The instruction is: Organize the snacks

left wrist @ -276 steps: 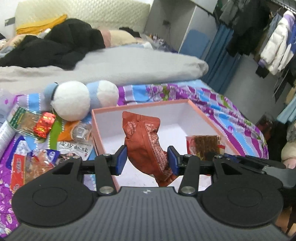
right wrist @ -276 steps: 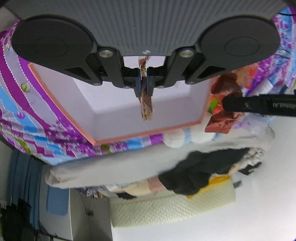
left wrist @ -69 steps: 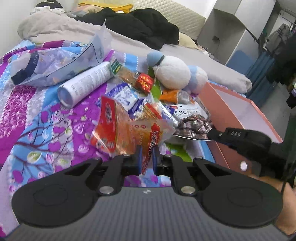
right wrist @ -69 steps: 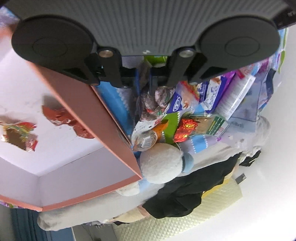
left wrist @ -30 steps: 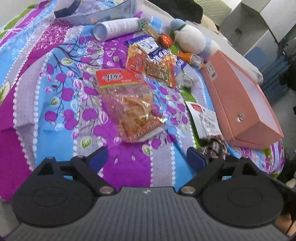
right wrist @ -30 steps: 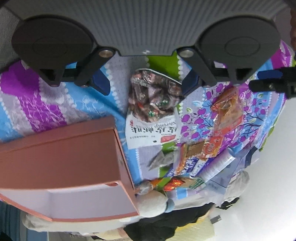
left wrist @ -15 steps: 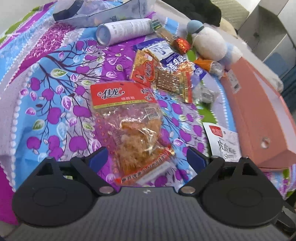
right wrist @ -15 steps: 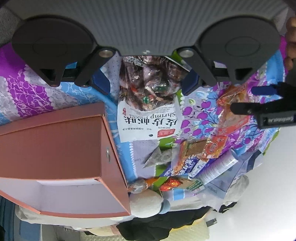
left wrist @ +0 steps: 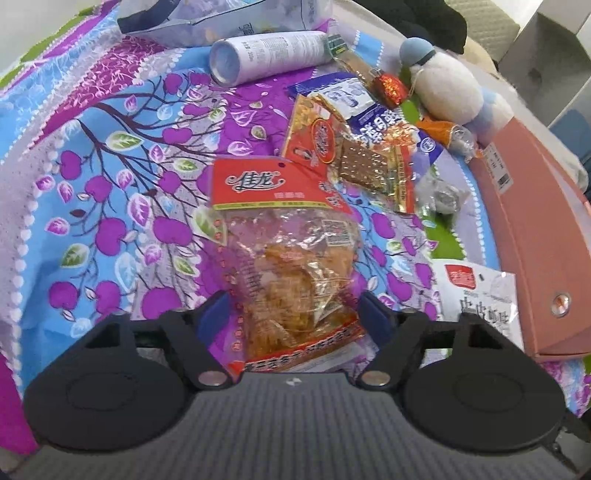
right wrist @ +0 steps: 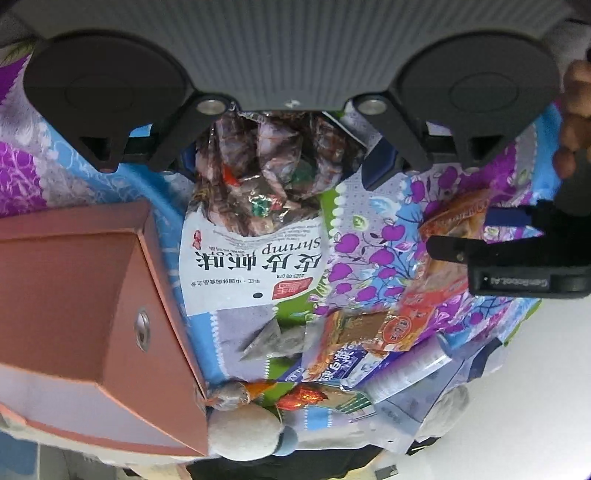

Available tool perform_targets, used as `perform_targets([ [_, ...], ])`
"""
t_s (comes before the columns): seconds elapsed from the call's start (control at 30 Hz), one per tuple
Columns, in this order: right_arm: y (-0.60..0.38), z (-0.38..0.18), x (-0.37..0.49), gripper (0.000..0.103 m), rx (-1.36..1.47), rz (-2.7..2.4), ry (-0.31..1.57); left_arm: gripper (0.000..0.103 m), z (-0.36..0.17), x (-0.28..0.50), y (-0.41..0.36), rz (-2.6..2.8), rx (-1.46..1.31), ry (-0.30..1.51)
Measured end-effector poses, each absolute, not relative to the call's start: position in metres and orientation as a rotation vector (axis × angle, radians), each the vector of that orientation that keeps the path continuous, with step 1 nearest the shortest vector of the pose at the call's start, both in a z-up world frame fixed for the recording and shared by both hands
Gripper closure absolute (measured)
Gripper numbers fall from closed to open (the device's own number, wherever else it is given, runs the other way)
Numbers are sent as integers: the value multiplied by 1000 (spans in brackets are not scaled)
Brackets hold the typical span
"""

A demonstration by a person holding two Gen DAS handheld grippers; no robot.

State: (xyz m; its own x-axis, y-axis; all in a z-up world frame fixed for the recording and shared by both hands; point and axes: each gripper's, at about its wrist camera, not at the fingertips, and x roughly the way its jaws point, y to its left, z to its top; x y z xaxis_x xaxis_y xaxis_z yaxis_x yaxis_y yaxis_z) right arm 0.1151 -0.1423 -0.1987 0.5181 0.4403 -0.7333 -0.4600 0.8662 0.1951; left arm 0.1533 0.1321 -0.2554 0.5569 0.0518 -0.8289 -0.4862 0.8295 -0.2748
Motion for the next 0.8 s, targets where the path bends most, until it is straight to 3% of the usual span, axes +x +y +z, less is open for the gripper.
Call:
perform_targets([
  [0.2,-143,-194,112,34,-59,533,838,48,-250,147,137,302,-526,922],
  [0.37,-149,-186,110,38,-62,520,821,54,-243,139,136,273,-577,906],
  [0.4,-151,-185,110,38,-59,517,821,59,-241,137,135,263,-583,903],
  [0.8,-163,-156,98,41,-32,516,773,61,-204,119,109,172,-541,861],
])
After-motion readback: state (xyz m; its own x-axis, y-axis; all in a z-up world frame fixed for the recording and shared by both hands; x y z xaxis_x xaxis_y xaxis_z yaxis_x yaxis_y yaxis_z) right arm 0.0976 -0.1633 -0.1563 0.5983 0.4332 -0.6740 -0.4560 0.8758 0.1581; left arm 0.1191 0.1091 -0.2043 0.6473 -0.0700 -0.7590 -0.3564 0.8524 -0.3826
